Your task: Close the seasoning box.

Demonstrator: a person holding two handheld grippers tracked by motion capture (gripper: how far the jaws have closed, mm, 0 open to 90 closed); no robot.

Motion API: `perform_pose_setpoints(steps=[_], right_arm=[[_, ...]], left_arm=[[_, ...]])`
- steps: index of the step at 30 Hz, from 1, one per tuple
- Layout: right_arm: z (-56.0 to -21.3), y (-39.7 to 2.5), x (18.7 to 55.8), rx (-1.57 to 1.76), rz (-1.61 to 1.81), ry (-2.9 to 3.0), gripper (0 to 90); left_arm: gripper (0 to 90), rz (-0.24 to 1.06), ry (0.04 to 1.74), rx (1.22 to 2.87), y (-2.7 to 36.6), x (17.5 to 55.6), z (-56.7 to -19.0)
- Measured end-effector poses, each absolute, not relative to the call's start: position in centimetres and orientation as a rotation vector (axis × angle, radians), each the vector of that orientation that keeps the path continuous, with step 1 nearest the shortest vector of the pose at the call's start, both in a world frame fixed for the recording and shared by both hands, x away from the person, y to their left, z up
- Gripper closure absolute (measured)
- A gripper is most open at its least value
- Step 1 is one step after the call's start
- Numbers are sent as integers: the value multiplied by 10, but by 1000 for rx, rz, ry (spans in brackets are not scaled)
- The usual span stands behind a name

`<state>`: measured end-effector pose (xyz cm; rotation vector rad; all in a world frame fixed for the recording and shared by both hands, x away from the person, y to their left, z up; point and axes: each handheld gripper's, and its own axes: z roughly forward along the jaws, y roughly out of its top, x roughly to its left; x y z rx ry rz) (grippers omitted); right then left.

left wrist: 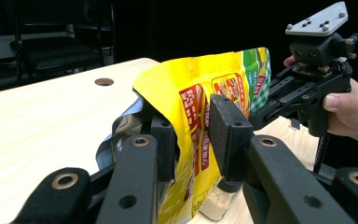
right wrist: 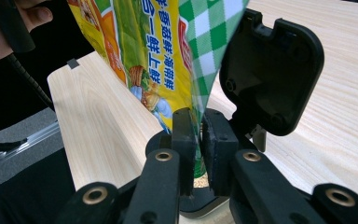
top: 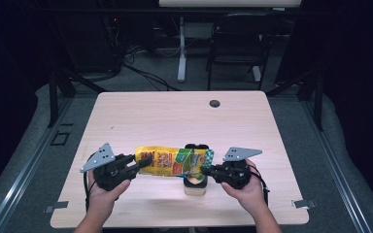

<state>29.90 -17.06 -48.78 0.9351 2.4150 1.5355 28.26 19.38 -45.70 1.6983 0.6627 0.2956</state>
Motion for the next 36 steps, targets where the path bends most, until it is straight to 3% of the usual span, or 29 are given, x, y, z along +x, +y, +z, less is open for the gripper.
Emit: perform_pose_setpoints(steps=[36], right_arm=[[-487, -142, 296, 850, 1490, 2433, 842]], left_arm=[[694, 288, 709, 1694, 225, 278, -485]])
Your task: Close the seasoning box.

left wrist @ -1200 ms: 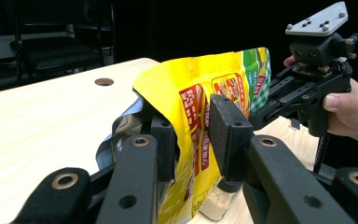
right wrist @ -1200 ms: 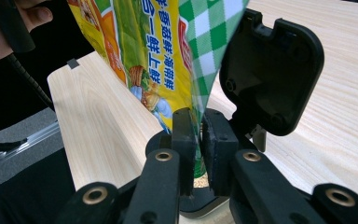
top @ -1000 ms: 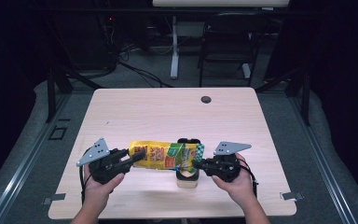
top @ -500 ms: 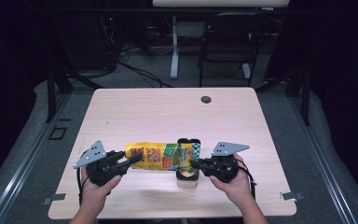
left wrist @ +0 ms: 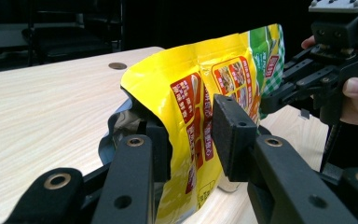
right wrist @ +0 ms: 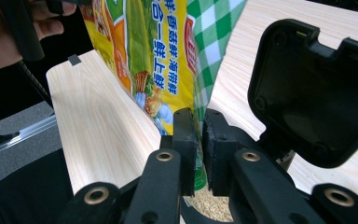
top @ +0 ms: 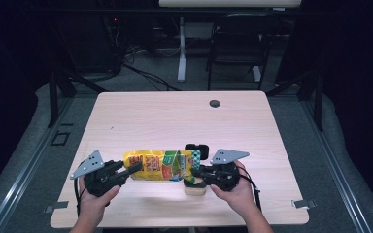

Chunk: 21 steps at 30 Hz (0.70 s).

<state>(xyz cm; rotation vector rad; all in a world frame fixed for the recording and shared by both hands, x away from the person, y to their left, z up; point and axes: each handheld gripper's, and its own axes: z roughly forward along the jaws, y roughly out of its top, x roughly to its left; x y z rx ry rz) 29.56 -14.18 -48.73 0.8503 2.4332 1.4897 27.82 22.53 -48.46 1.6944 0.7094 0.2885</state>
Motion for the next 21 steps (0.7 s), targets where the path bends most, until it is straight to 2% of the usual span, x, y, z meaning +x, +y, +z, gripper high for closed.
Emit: perform_pose_setpoints(steps=[21], right_arm=[[-491, -136, 295, 854, 1546, 2418, 827]], left_arm=[[665, 279, 746, 1702, 238, 273, -507]])
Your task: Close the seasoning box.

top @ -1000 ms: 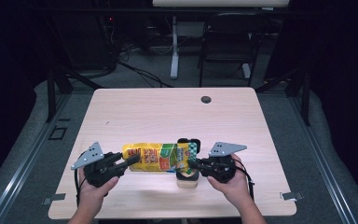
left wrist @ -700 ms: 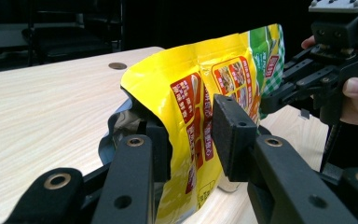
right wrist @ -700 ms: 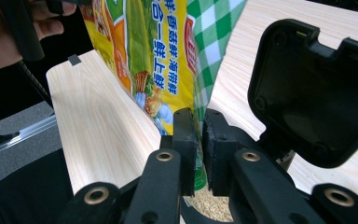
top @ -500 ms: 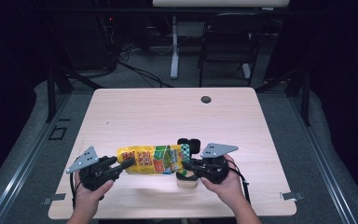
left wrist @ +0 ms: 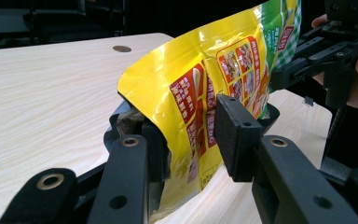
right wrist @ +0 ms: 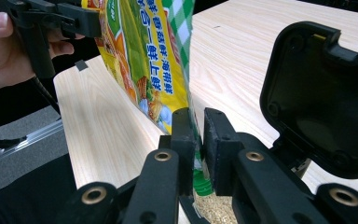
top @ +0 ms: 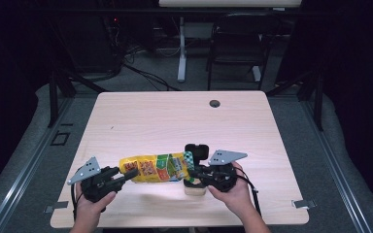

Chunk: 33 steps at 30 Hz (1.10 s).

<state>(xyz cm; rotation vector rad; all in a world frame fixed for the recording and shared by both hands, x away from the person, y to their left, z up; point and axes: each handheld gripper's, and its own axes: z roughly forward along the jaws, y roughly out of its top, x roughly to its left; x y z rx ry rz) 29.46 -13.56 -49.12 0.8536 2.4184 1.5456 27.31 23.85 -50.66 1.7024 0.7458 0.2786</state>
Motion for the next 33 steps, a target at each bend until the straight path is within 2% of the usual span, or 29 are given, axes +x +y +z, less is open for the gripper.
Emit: perform_pose_setpoints(steps=[25, 33], right_arm=[[-490, -132, 294, 832, 1535, 2428, 829], [-483, -128, 296, 792, 1395, 2505, 835]], left_arm=[[654, 269, 761, 1709, 244, 270, -520], [650, 242, 746, 1735, 246, 271, -518]])
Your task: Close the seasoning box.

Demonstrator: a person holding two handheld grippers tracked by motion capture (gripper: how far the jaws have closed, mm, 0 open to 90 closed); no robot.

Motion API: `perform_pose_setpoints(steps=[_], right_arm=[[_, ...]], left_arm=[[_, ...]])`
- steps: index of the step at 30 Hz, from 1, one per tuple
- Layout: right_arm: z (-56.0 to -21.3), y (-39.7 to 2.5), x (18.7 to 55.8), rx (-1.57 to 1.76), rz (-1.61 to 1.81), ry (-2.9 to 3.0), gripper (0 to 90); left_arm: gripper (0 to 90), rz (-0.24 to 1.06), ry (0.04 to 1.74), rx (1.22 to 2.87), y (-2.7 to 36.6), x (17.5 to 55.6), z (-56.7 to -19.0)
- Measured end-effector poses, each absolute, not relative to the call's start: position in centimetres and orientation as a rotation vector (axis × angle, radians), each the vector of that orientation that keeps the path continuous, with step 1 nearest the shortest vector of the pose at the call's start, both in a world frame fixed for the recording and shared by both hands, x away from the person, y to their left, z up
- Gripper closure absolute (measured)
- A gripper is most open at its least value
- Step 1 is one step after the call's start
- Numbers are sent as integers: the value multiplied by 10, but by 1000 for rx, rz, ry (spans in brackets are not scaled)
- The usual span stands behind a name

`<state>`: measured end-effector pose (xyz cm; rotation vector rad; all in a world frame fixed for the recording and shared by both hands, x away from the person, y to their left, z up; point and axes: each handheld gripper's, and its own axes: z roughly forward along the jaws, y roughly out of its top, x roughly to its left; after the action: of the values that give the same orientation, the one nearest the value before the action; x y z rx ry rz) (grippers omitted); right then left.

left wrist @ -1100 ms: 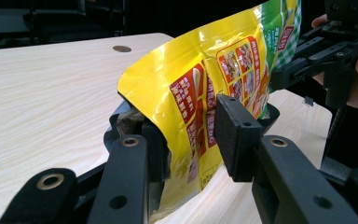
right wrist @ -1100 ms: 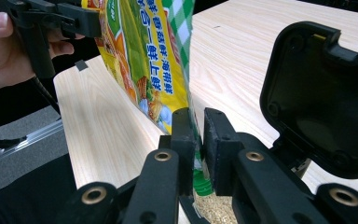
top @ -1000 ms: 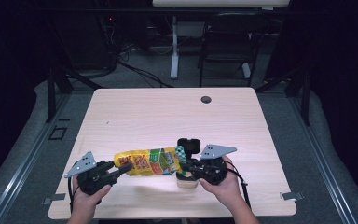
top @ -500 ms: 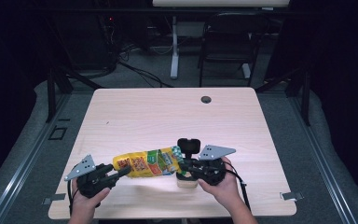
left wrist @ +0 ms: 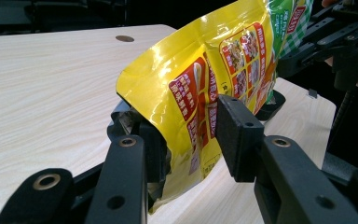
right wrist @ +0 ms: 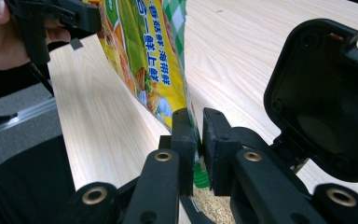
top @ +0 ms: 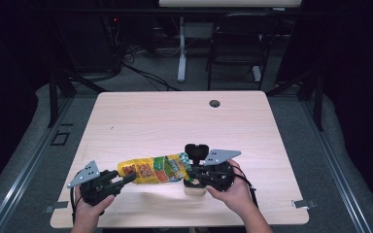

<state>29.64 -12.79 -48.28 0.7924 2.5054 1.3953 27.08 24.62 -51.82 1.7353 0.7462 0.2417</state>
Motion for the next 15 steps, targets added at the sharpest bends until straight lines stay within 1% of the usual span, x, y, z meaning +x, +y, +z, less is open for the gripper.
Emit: perform_pose_setpoints(steps=[1, 4, 15], right_arm=[[-482, -127, 297, 793, 1388, 2511, 837], [-479, -125, 299, 782, 1347, 2538, 842], [-465, -115, 305, 710, 1163, 2648, 850]], left_arm=[[649, 272, 764, 1714, 244, 270, -520], [644, 277, 766, 1720, 245, 271, -520], [644, 266, 750, 1731, 246, 272, -520]])
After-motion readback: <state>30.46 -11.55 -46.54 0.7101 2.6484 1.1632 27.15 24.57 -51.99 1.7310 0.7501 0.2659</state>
